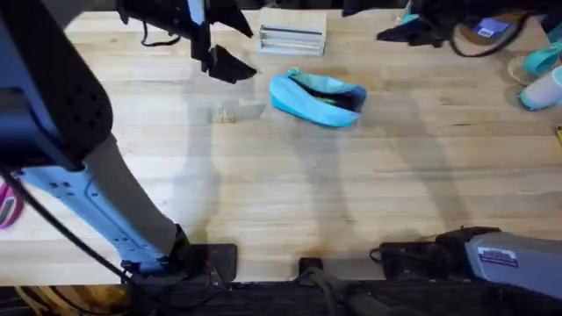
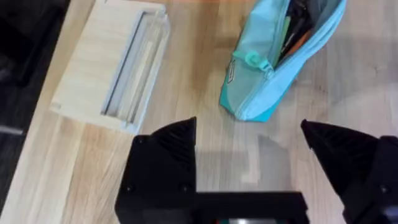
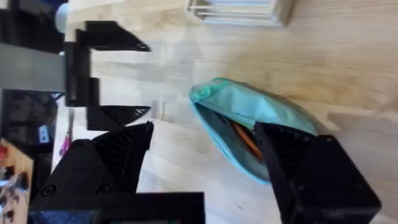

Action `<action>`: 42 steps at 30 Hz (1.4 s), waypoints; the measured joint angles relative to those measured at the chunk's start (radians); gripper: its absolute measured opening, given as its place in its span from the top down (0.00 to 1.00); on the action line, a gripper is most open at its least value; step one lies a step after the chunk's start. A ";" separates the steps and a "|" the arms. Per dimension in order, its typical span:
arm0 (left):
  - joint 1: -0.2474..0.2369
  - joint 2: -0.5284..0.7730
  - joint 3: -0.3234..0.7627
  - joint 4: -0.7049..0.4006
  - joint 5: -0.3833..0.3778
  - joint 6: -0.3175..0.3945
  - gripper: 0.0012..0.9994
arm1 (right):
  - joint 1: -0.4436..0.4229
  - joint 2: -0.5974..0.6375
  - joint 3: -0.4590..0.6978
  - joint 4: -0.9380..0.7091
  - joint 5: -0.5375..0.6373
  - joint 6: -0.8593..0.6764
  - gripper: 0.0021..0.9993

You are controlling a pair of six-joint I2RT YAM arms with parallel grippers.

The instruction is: Unzip the bag, pick up the pens from the table one at a time and place them inside, then zip the bag closed.

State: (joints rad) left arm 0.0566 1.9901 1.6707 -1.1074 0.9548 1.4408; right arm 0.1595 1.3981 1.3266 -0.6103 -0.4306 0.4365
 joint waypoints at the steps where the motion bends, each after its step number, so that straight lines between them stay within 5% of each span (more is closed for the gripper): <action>1: -0.003 0.014 0.000 0.003 0.014 0.008 0.01 | 0.015 0.015 0.000 0.019 -0.006 0.006 0.00; 12: -0.014 0.156 0.000 0.000 0.160 0.043 0.01 | 0.072 0.156 0.000 0.149 -0.020 0.169 0.00; 25: -0.014 0.165 0.000 -0.028 0.117 0.049 0.01 | 0.276 0.345 0.000 0.267 0.122 0.252 0.00; 42: -0.014 0.165 0.000 -0.030 0.083 0.049 0.01 | 0.304 0.380 0.000 0.269 0.140 0.335 0.00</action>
State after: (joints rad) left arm 0.0425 2.1551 1.6707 -1.1374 1.0375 1.4895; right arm 0.4637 1.7779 1.3266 -0.3409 -0.2909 0.7712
